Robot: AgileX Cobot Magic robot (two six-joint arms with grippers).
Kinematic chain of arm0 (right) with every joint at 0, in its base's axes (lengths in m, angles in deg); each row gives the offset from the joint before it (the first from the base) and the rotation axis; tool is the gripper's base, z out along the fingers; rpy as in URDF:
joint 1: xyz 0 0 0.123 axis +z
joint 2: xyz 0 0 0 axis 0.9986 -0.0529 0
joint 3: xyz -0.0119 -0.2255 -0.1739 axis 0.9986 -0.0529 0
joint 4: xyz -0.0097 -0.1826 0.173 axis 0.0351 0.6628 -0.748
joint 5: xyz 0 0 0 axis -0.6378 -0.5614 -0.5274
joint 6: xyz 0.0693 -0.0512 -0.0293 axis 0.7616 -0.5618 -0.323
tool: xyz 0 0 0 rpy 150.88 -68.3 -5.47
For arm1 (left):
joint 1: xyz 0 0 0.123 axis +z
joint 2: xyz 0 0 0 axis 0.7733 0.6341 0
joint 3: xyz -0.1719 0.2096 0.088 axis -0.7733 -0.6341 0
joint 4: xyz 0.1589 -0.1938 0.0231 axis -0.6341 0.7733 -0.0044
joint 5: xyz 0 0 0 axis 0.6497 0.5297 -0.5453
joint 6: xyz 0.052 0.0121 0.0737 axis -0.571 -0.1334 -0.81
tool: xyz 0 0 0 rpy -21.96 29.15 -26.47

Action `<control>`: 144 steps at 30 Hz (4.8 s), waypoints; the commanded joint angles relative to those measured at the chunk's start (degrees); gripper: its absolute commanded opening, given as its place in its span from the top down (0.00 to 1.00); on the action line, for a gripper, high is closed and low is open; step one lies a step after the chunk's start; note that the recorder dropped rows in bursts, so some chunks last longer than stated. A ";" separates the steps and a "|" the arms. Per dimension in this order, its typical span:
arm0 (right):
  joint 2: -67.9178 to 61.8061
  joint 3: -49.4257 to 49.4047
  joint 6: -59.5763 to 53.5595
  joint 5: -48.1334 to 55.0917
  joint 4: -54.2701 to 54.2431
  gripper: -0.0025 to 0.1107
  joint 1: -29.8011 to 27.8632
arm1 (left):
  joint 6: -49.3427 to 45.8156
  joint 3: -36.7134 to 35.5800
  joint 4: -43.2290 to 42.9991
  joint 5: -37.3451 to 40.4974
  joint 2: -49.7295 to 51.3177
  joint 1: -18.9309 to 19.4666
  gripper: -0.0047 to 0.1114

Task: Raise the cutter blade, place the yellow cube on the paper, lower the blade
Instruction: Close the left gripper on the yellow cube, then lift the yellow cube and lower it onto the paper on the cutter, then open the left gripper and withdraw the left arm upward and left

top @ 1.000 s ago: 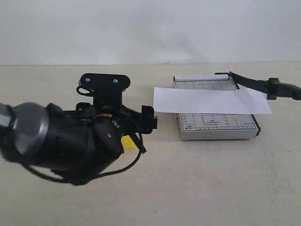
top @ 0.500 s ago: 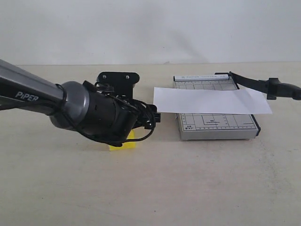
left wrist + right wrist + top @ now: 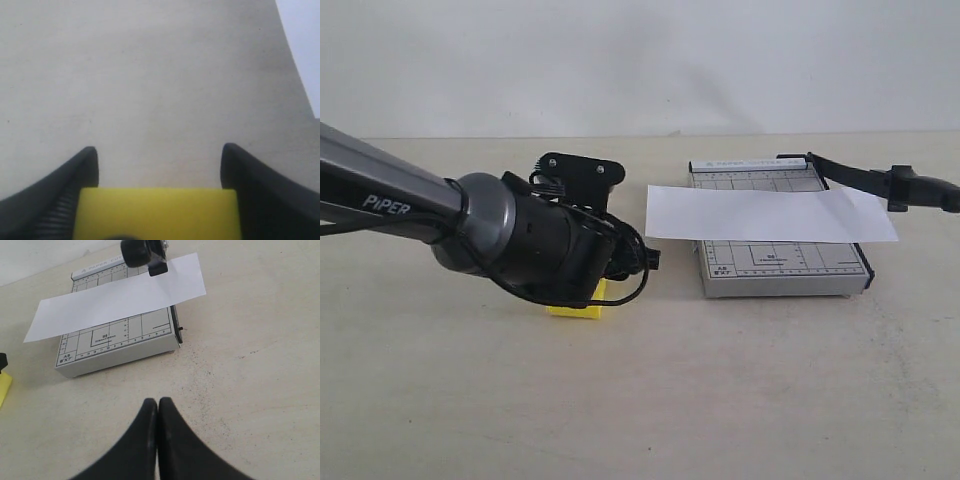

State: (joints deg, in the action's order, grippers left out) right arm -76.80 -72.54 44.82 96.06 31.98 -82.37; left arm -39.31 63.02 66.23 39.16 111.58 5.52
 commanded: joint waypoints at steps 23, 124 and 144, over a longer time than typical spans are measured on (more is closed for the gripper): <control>-0.21 -0.17 0.00 0.00 -0.30 0.98 -0.10 | -37.75 30.88 0.67 36.60 4.38 0.46 0.92; -0.21 -0.17 0.00 0.11 -0.45 0.98 -0.10 | -34.45 22.08 0.67 42.26 -8.14 -10.75 0.92; -0.21 -0.17 0.00 0.11 -0.45 0.98 -0.10 | 37.41 -20.33 -55.30 0.67 -41.30 9.78 0.92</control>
State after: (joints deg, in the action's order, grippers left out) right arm -76.80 -72.54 44.82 96.51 31.52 -82.37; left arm -4.15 44.94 30.37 40.59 78.77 12.91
